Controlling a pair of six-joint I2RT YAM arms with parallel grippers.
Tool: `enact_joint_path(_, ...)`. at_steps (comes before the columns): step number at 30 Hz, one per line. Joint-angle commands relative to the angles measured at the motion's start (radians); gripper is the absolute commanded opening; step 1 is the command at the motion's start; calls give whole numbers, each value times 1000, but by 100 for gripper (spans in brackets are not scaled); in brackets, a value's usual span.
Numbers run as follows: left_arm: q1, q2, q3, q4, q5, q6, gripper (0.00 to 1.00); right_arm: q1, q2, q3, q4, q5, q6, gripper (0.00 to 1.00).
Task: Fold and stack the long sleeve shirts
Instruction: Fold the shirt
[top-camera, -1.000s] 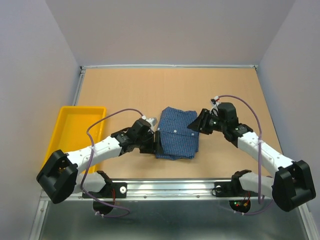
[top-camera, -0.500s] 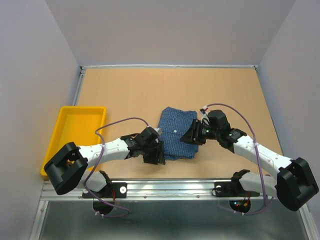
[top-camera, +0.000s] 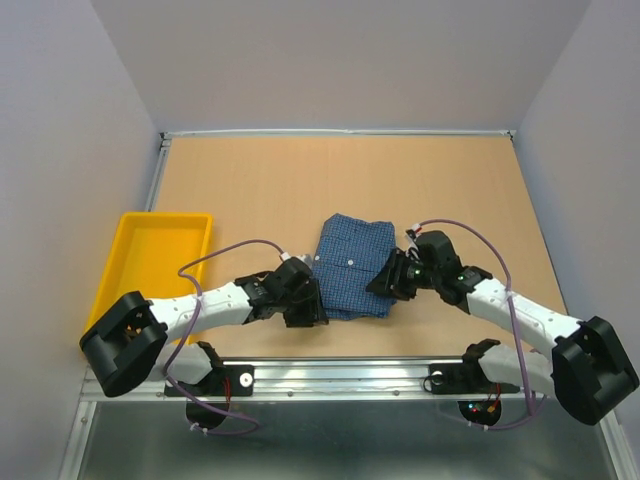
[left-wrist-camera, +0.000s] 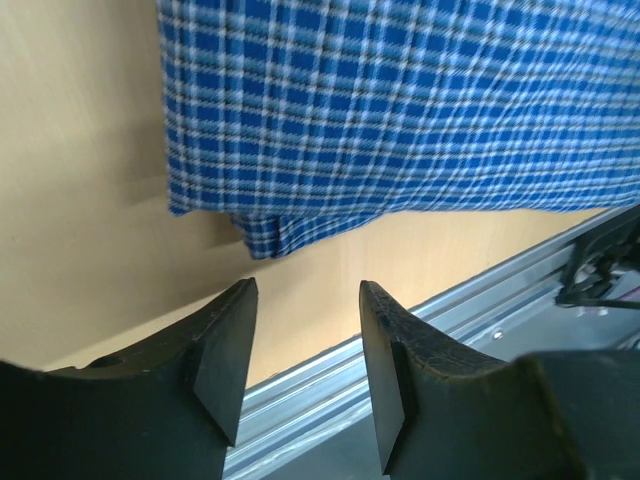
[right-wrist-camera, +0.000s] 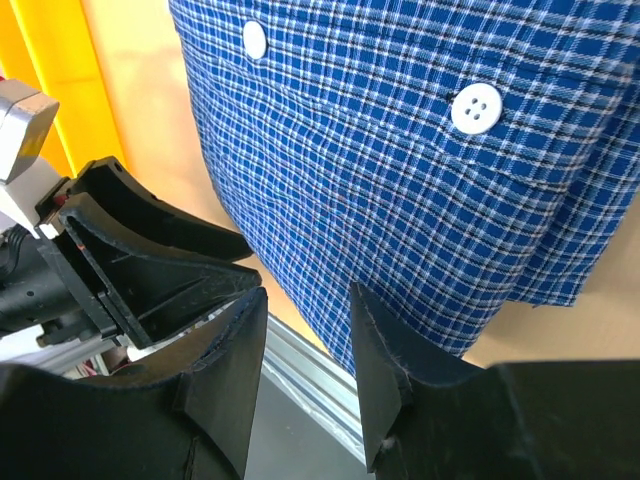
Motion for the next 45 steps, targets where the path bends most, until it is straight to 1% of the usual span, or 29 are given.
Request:
enact_joint_path(1, 0, -35, -32, 82, -30, -84, 55, 9, -59, -32, 34, 45, 41, 44)
enact_joint_path(6, 12, -132, -94, 100, -75, -204, 54, 9, -105, -47, 53, 68, 73, 44)
enact_joint_path(9, 16, -166, -158, 135, -66, -261, 54, 9, -99, -50, 68, 62, 75, 44)
enact_joint_path(11, 23, -164, -192, 180, -49, -268, 52, 9, -92, -55, 80, 49, 76, 44)
enact_joint_path(18, 32, -146, -191, 212, -73, -293, 46, 9, -48, -83, 143, 16, 85, 43)
enact_joint_path(23, 38, -147, -214, 281, -87, -322, 44, 9, -45, -104, 194, 16, 98, 43)
enact_joint_path(24, 38, -143, -215, 287, -89, -327, 42, 9, -45, -107, 195, 14, 99, 43)
enact_joint_path(28, 43, -107, -218, 324, -79, -331, 40, 9, -49, -118, 209, 9, 107, 43)
enact_joint_path(30, 46, -97, -217, 338, -86, -334, 36, 9, -53, -119, 212, 5, 105, 43)
enact_joint_path(32, 49, -83, -221, 364, -89, -342, 30, 9, -49, -125, 212, -3, 107, 43)
enact_joint_path(33, 53, -74, -223, 372, -89, -342, 28, 9, -46, -129, 215, -7, 105, 43)
enact_joint_path(35, 58, -69, -227, 392, -92, -351, 22, 9, -43, -139, 215, -26, 99, 43)
enact_joint_path(38, 62, -75, -241, 415, -108, -367, 18, 9, -28, -167, 214, -61, 90, 43)
enact_joint_path(41, 72, -92, -264, 441, -121, -385, 18, 9, -2, -196, 209, -98, 85, 42)
enact_joint_path(42, 73, -113, -273, 450, -133, -400, 18, 9, 7, -213, 202, -106, 82, 40)
enact_joint_path(45, 78, -161, -312, 479, -164, -431, 18, 9, 18, -245, 191, -118, 79, 40)
